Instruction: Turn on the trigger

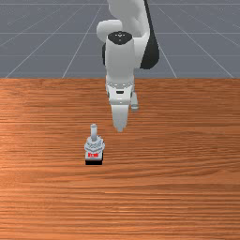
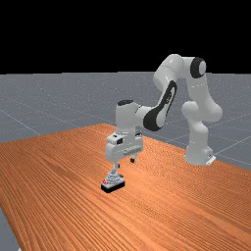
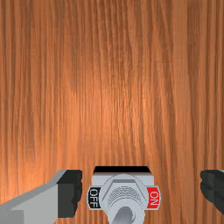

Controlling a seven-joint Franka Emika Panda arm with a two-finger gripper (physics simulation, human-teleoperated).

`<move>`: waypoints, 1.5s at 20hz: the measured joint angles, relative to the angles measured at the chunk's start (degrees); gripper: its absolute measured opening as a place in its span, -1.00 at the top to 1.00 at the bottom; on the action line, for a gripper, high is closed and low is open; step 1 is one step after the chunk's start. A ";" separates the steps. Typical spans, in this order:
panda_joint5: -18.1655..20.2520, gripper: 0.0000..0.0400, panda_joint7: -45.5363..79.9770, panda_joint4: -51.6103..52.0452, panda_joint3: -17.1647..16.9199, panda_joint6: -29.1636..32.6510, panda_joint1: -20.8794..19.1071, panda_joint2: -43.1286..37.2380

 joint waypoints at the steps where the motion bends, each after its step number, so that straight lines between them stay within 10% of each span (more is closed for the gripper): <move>1: -0.57 -0.22 4.44 0.95 0.21 -0.37 1.59 0.58; 3: -1.67 0.55 12.92 4.15 1.85 -1.64 7.27 2.54; 6: -2.86 0.90 19.38 10.15 4.33 -3.98 14.34 6.22; 30: -6.01 1.00 23.52 10.85 2.77 -5.29 16.84 6.98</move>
